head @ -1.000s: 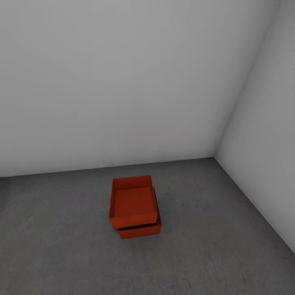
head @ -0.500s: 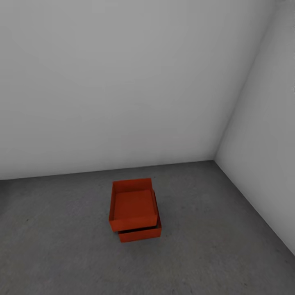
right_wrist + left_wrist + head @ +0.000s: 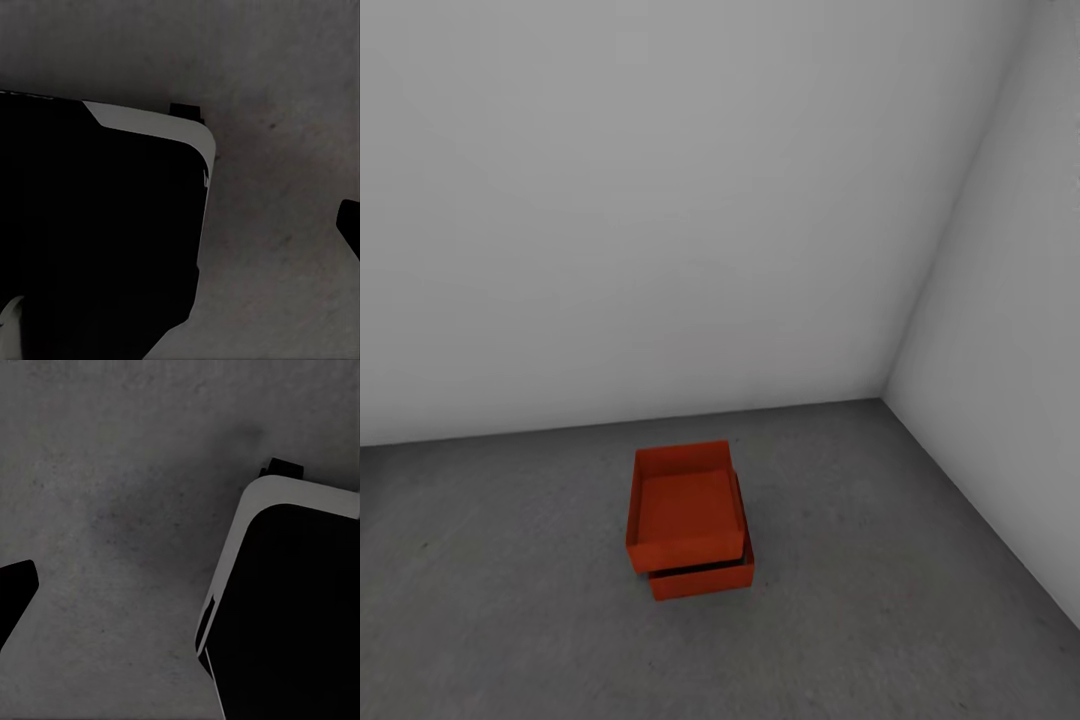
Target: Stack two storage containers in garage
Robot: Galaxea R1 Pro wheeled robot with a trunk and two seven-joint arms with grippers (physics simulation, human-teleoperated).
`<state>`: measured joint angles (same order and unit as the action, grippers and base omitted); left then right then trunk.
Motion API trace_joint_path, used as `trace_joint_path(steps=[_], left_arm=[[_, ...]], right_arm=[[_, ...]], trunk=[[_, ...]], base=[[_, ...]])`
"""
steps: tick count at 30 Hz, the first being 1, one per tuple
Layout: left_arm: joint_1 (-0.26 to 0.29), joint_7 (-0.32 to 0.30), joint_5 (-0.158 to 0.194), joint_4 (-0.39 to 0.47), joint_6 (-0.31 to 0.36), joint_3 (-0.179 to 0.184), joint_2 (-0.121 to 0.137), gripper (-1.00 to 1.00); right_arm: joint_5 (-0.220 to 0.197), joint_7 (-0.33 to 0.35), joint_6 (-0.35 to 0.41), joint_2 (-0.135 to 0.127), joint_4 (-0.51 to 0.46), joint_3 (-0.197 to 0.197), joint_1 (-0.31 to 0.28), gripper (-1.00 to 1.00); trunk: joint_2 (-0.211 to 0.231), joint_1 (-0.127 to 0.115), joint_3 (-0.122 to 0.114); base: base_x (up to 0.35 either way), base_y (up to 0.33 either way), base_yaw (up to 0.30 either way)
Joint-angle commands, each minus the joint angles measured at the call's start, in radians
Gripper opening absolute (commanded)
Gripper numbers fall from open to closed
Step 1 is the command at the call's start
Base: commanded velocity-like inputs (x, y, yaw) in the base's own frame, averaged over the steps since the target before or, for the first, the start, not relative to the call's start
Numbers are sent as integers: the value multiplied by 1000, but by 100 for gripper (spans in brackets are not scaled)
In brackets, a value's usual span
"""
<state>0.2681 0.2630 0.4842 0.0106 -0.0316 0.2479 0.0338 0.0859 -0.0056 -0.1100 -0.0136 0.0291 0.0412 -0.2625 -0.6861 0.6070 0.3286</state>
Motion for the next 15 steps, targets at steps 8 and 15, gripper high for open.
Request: trace_joint_path(steps=[8,15], left_arm=[[0,2,10,0,-2,8,-1,100],[0,2,10,1,-2,7,-2,100]], right_arm=[[8,-1,-5,0,3,3,-1,100],[8,-1,-5,0,3,3,-1,100]], trunk=[[-1,0,-12],[-1,0,-23]], base=[[0,0,0],[0,0,0]])
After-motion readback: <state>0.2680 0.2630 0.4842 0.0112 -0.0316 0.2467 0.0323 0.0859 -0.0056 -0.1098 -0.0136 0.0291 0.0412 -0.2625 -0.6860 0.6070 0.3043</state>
